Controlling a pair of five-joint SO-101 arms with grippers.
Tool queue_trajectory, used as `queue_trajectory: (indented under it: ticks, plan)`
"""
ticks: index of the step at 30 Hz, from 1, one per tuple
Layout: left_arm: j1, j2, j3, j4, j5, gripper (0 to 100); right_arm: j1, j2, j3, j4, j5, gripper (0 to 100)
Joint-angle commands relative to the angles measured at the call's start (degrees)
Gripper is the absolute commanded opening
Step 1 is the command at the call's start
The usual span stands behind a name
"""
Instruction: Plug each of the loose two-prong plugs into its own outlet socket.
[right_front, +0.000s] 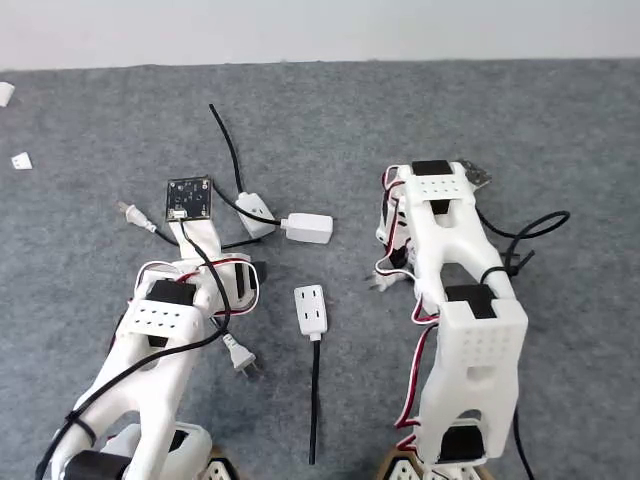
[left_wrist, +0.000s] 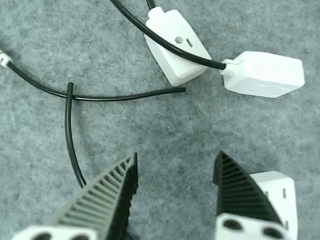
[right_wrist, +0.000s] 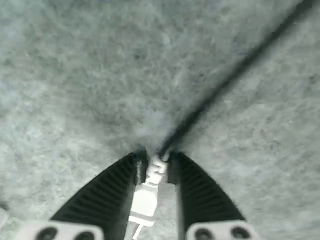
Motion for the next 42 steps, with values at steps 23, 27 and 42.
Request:
queue_trajectory:
  ticks: [23, 27, 42]
  plan:
    - [0.2, -0.3, -0.7, -0.3, -0.5, 24, -0.7, -3.2, -6.7, -1.9, 57.8, 0.7]
    - [0.2, -0.3, -0.7, -0.3, -0.5, 24, -0.5, -3.2, -3.1, -4.4, 66.8, 0.7]
    - [0.2, -0.3, -0.7, -0.3, -0.6, 24, -1.3, -3.7, -14.6, 6.5, 52.2, 7.9]
